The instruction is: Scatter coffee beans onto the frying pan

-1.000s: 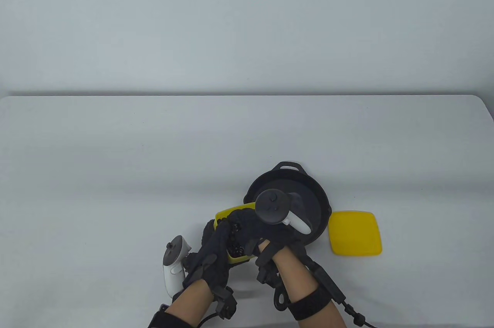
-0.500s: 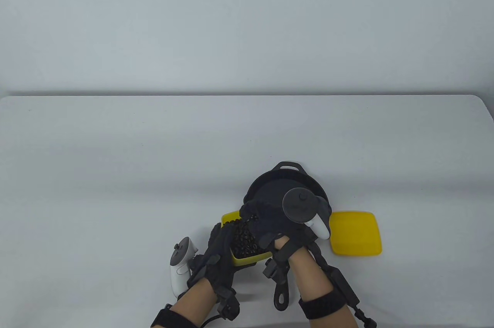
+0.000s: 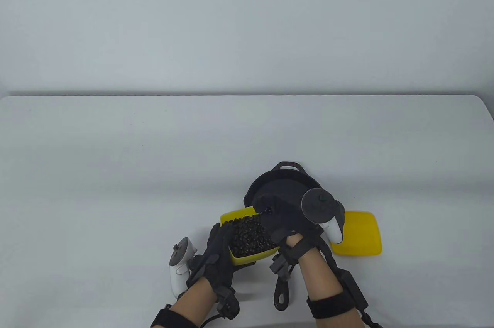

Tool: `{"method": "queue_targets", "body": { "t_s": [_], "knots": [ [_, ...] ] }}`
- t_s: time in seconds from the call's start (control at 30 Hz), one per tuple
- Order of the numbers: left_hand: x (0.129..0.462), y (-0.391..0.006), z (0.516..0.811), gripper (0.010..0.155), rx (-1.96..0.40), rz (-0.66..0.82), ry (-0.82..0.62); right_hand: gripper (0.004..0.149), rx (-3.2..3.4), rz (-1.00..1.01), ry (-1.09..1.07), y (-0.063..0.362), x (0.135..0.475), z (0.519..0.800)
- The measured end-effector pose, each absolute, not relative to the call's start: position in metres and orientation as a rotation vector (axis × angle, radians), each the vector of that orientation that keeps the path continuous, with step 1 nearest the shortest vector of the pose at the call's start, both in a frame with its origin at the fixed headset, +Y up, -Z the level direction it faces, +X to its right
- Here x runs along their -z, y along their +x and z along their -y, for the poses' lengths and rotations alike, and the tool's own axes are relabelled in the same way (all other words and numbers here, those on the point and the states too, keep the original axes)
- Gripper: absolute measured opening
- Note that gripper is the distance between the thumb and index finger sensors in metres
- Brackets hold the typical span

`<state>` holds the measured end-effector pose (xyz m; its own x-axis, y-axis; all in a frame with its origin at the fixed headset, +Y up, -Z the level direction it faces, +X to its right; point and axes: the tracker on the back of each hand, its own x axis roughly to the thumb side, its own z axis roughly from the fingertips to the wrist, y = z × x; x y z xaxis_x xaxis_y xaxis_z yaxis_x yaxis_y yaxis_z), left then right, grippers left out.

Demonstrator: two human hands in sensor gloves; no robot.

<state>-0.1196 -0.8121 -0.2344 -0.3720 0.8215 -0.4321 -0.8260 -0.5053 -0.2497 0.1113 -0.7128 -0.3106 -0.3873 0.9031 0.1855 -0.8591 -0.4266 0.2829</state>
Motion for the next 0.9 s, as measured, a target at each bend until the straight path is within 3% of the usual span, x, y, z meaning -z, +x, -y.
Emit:
{"method": "queue_targets", "body": {
  "t_s": [0.27, 0.43, 0.6, 0.9],
  "knots": [
    [0.235, -0.123, 0.811, 0.095, -2.015, -0.023, -0.595, 0.035, -1.933, -0.115, 0.233, 0.143, 0.32, 0.72],
    [0.238, -0.13, 0.809, 0.094, -2.002, -0.045, -0.533, 0.035, -2.088, -0.126, 0.013, 0.165, 0.327, 0.739],
    [0.238, -0.135, 0.808, 0.094, -2.007, -0.051, -0.513, 0.035, -2.109, -0.157, -0.15, 0.167, 0.328, 0.76],
    [0.239, -0.137, 0.809, 0.094, -1.994, -0.046, -0.51, 0.041, -2.166, -0.17, -0.212, 0.167, 0.326, 0.766]
  ]
}}
